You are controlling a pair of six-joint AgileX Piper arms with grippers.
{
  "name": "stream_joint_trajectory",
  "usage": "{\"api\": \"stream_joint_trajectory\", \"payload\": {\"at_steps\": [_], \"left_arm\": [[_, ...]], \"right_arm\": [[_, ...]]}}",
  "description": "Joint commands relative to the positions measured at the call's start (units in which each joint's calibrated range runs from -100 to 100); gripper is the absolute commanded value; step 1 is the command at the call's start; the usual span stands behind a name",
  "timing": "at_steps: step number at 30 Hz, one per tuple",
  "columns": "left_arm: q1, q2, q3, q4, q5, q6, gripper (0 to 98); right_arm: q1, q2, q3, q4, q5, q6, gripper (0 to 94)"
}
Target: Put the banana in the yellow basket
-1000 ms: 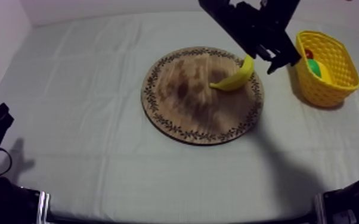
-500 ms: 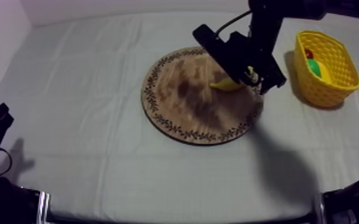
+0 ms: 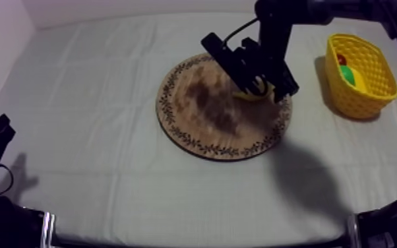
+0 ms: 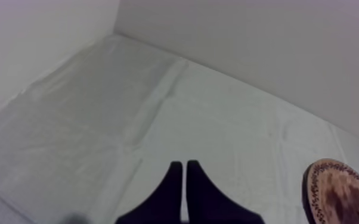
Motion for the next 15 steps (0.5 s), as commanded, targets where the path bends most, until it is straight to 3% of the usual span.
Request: {"api": "stream_joint_trajectory", "payload": {"at_steps": [1, 9, 15], "left_arm": [[0.0, 0.0, 0.0, 0.01, 0.0, 0.0, 0.1], [0.0, 0.0, 0.0, 0.01, 0.0, 0.0, 0.1], [0.0, 0.0, 0.0, 0.01, 0.0, 0.0, 0.1]], "right_arm": [[0.0, 1.0, -0.5, 0.6, -0.7, -0.2, 85.2], [0.1, 3.6, -2.3, 1.7, -1.8, -0.1, 82.3], [0.3, 4.0, -2.8, 2.1, -1.3, 0.7, 69.3]]}}
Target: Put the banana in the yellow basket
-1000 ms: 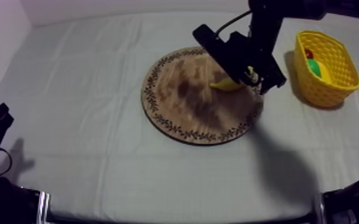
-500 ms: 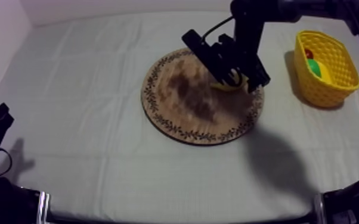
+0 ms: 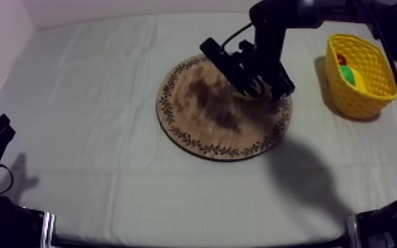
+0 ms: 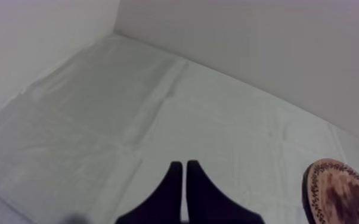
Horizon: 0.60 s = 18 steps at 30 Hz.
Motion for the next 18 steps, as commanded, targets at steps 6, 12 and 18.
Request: {"api": "stream_joint_trajectory", "payload": {"at_steps": [6, 12, 18], "left_arm": [[0.0, 0.0, 0.0, 0.01, 0.0, 0.0, 0.1], [0.0, 0.0, 0.0, 0.01, 0.0, 0.0, 0.1], [0.0, 0.0, 0.0, 0.01, 0.0, 0.0, 0.1]], "right_arm": [[0.2, 0.1, 0.7, 1.0, -0.1, 0.2, 56.8], [0.3, 0.4, 1.4, 1.4, -1.2, -0.4, 45.6], [0.1, 0.5, 1.5, 1.5, -2.2, -1.1, 36.6]]}}
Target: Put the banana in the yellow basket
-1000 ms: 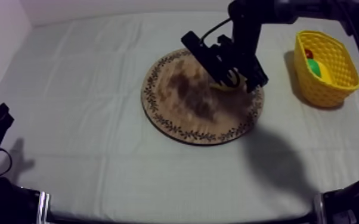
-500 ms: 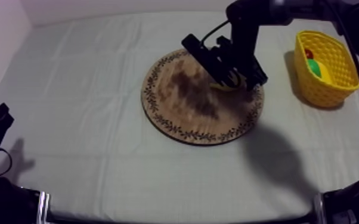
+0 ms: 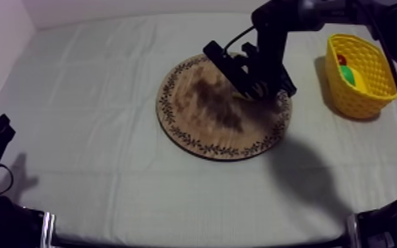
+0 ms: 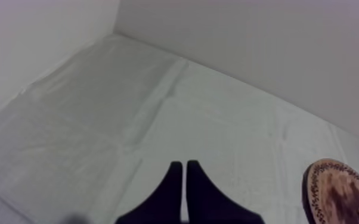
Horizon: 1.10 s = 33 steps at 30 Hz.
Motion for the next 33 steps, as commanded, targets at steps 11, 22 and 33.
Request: {"api": "stream_joint_trajectory", "payload": {"at_steps": [11, 22, 33], "left_arm": [[0.0, 0.0, 0.0, 0.01, 0.0, 0.0, 0.1], [0.0, 0.0, 0.0, 0.01, 0.0, 0.0, 0.1], [0.0, 0.0, 0.0, 0.01, 0.0, 0.0, 0.1]], "right_arm": [[-0.1, -0.1, 0.1, 0.1, -0.7, -1.0, 26.4], [-0.3, -5.3, 0.2, -0.2, 1.4, -0.5, 23.8], [-1.2, -16.4, -1.3, -0.6, 7.7, 1.6, 20.5]]}}
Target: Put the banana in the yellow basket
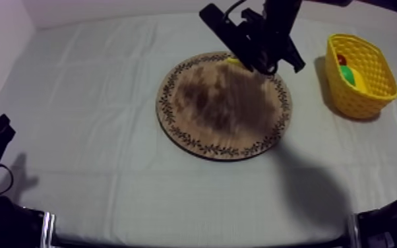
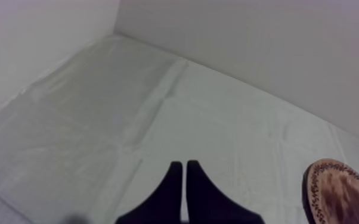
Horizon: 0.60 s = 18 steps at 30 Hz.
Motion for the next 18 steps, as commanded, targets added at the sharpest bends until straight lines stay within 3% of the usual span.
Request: {"api": "stream_joint_trajectory", "payload": {"at_steps": [1, 11, 18], "left_arm": [[0.0, 0.0, 0.0, 0.01, 0.0, 0.0, 0.1], [0.0, 0.0, 0.0, 0.01, 0.0, 0.0, 0.1], [0.0, 0.0, 0.0, 0.01, 0.0, 0.0, 0.1]], "right_arm": [[-0.1, -2.3, -0.2, 0.0, 1.2, 0.3, 20.4], [-1.1, -7.6, -0.1, -0.2, 3.9, -1.7, 19.2], [-1.4, -8.4, 1.1, 2.0, 2.1, -8.9, 19.3]]}}
